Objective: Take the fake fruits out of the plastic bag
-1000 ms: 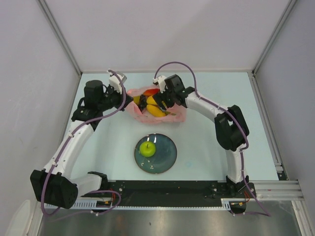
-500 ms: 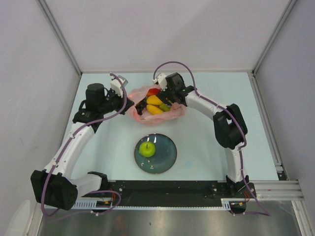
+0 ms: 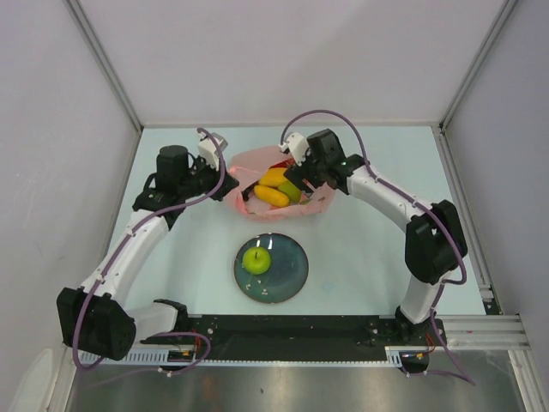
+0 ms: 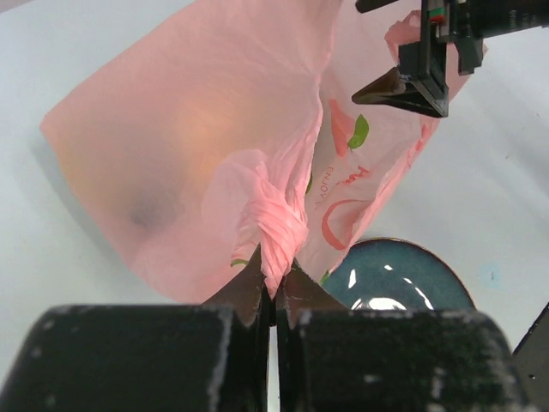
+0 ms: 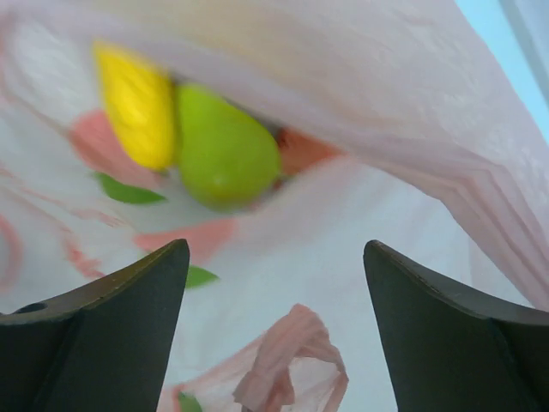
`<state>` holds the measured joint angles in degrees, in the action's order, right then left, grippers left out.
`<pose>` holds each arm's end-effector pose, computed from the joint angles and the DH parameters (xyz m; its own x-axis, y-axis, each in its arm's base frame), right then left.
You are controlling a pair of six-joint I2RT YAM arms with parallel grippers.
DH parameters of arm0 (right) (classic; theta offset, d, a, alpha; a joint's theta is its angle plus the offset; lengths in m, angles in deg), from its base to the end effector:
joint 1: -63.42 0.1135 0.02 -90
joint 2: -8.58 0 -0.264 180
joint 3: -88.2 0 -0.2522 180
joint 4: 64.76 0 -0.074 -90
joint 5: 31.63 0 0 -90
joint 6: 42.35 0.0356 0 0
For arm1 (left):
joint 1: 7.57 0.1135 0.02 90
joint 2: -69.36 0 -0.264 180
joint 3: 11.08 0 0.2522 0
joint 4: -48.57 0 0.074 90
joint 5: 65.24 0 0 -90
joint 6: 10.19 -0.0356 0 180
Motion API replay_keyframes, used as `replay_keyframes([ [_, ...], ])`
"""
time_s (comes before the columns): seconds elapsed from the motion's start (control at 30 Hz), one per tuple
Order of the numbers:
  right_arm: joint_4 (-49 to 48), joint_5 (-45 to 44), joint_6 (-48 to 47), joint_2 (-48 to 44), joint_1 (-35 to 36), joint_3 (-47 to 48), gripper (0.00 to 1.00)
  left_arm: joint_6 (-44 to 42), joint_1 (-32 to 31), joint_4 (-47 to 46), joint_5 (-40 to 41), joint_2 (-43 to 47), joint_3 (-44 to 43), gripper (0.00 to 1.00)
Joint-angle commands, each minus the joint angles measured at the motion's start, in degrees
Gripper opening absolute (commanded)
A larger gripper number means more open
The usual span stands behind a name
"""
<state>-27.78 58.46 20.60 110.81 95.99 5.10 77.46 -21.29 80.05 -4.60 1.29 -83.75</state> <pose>0.3439 0.2197 0.2743 -0.2600 -0.7057 -0.6591 -0.7383 0.5852 -0.3354 0.2547 -0.0802 0.3311 -0.4130 0.1376 -0.9003 0.6490 0.7379 -0.1849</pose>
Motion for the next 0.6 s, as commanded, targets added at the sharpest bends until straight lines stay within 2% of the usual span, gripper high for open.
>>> replay_keyframes([
  [0.0, 1.47, 6.40, -0.37, 1.38, 3.80, 7.56, 0.82, 1.30, -0.08, -1.37, -1.66, 0.57, 0.38, 0.00],
  [0.2, 4.81, 10.35, -3.88, 9.29, 4.25, 15.38, 0.66, 0.50, -0.08, -1.10, -0.61, 2.51, 1.43, 0.00],
  [0.33, 5.78, 13.08, -9.50, 13.07, 2.93, 17.15, 0.66, 0.68, -0.08, -1.28, -0.61, 2.95, 1.17, 0.00],
  [0.47, 7.62, 15.28, -10.92, 15.71, 1.44, 19.87, 0.65, 0.06, -0.08, -1.19, -0.26, 3.12, 1.00, 0.00],
  [0.57, 9.02, 15.28, -12.15, 17.82, 0.65, 21.98, 0.70, 0.24, -0.08, -1.54, -0.52, 3.12, 1.35, 0.00],
])
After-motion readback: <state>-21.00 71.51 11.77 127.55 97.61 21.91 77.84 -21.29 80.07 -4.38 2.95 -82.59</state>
